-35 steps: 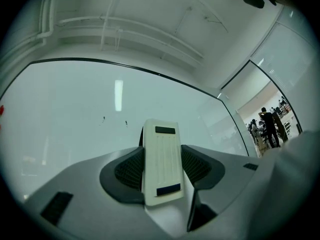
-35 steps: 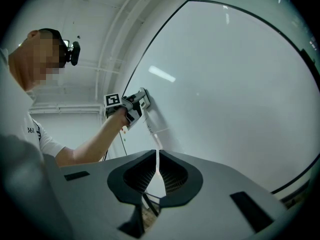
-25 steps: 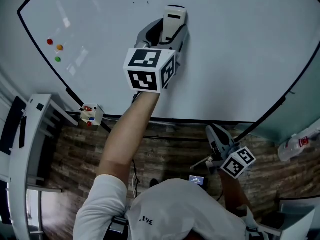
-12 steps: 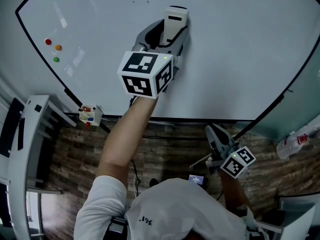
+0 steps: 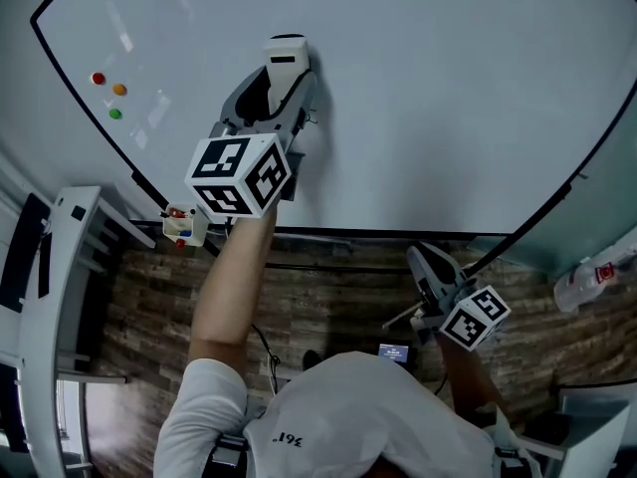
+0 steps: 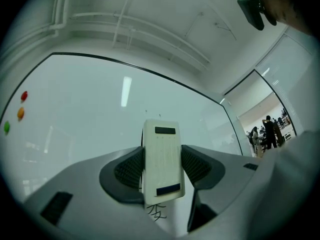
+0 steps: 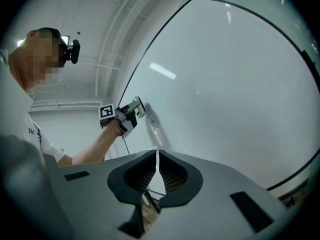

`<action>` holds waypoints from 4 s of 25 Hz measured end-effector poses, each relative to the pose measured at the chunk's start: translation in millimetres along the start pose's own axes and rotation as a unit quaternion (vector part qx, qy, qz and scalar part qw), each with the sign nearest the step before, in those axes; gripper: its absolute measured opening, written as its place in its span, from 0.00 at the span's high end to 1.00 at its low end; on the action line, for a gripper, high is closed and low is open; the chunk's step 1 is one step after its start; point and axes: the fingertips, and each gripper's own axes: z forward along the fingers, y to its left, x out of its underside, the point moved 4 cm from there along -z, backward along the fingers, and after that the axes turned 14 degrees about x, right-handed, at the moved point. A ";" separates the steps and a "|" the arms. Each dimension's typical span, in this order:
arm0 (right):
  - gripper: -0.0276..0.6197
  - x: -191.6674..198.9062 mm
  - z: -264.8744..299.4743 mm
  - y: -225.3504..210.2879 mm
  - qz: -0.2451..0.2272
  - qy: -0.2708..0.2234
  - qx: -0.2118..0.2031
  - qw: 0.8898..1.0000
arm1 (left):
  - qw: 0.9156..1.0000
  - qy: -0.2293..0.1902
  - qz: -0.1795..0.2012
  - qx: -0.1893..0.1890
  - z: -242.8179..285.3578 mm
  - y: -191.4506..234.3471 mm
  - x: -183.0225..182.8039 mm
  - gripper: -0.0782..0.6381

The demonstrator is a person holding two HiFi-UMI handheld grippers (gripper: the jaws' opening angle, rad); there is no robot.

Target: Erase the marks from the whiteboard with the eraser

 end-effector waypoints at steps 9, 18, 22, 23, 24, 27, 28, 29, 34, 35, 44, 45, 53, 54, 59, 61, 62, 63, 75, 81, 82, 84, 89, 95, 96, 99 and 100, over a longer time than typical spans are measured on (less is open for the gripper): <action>0.91 9.0 18.7 18.6 -0.010 0.020 -0.017 1.000 | 0.997 0.007 -0.003 -0.073 -67.1 62.2 8.5 0.55; 0.91 13.4 24.3 23.7 -0.016 0.027 -0.021 0.999 | 0.992 0.018 -0.011 -0.122 -110.8 102.1 21.9 0.55; 0.91 15.2 21.6 20.0 -0.015 0.025 -0.018 0.999 | 0.990 0.021 -0.015 -0.139 -125.2 114.8 28.7 0.55; 0.91 15.5 21.6 19.2 -0.015 0.025 -0.016 0.999 | 0.989 0.021 -0.016 -0.144 -128.2 118.9 29.8 0.55; 0.91 15.6 22.6 18.9 -0.014 0.026 -0.015 0.999 | 0.989 0.021 -0.019 -0.148 -131.3 124.1 31.1 0.55; 0.91 15.9 29.4 23.5 -0.015 0.027 -0.012 0.999 | 0.987 0.022 -0.025 -0.158 -141.6 142.9 35.5 0.55; 0.91 16.3 31.6 25.4 -0.015 0.027 -0.011 0.999 | 0.987 0.022 -0.025 -0.160 -143.7 147.9 36.7 0.55; 0.91 16.8 33.2 26.6 -0.015 0.028 -0.011 0.999 | 0.986 0.024 -0.024 -0.160 -144.7 151.6 38.0 0.55; 0.91 16.4 34.0 24.3 -0.014 0.027 -0.007 1.000 | 0.987 0.039 -0.020 -0.158 -138.8 159.0 49.5 0.55; 0.91 16.3 33.7 22.9 -0.014 0.027 -0.005 1.000 | 0.987 0.041 -0.020 -0.154 -135.4 157.8 52.7 0.55; 0.91 12.1 22.4 -1.7 -0.006 0.021 0.016 1.000 | 0.987 0.027 -0.024 -0.160 -123.1 149.6 60.2 0.56; 0.91 12.3 21.9 -3.9 -0.005 0.022 0.017 1.000 | 0.986 0.027 -0.025 -0.160 -122.3 148.6 60.2 0.56; 0.91 12.1 21.5 -5.0 -0.002 0.025 0.004 1.000 | 0.990 0.032 -0.024 -0.132 -98.3 121.9 60.2 0.56; 0.91 11.7 20.6 -5.8 -0.001 0.025 0.004 1.000 | 0.991 0.031 -0.023 -0.126 -94.1 116.7 58.8 0.56; 0.91 10.7 17.4 -13.4 0.002 0.025 0.005 1.000 | 0.993 0.033 -0.019 -0.112 -77.6 99.1 60.4 0.56; 0.91 10.1 16.1 -15.9 0.004 0.025 0.005 1.000 | 0.993 0.036 -0.021 -0.108 -72.2 93.4 61.6 0.56; 0.91 10.0 15.7 -16.8 0.004 0.025 0.005 1.000 | 0.993 0.039 -0.022 -0.105 -69.0 90.2 62.0 0.56; 0.91 10.1 15.2 -17.8 0.005 0.025 0.004 1.000 | 0.994 0.041 -0.022 -0.102 -65.5 86.6 62.5 0.56; 0.91 9.2 7.4 -23.8 0.012 0.024 0.000 1.000 | 0.995 0.057 -0.029 -0.082 -28.7 44.4 69.1 0.56; 0.91 9.8 3.0 -27.8 0.015 0.024 -0.002 1.000 | 0.994 0.062 -0.028 -0.084 -16.6 30.6 69.7 0.56; 0.91 9.9 3.0 -27.9 0.015 0.024 -0.002 1.000 | 0.994 0.063 -0.029 -0.084 -15.6 29.6 69.8 0.56; 0.91 10.1 3.5 -28.3 0.016 0.024 -0.002 1.000 | 0.994 0.064 -0.028 -0.083 -12.6 27.0 70.1 0.56; 0.91 10.3 0.4 -30.0 0.019 0.023 -0.001 1.000 | 0.994 0.068 -0.030 -0.078 -1.1 13.1 70.1 0.56; 0.91 13.0 2.0 -28.3 0.020 0.026 -0.004 0.999 | 0.994 0.067 -0.037 -0.077 5.7 6.4 70.5 0.56; 0.91 13.3 2.3 -27.6 0.020 0.026 -0.005 0.999 | 0.994 0.068 -0.038 -0.073 8.2 3.7 70.9 0.56; 0.91 12.6 1.9 -25.5 0.020 0.025 -0.007 0.999 | 0.995 0.071 -0.037 -0.060 17.9 -7.8 71.7 0.56; 0.91 12.2 1.3 -25.4 0.020 0.025 -0.007 0.999 | 0.995 0.072 -0.037 -0.057 21.3 -12.0 72.2 0.56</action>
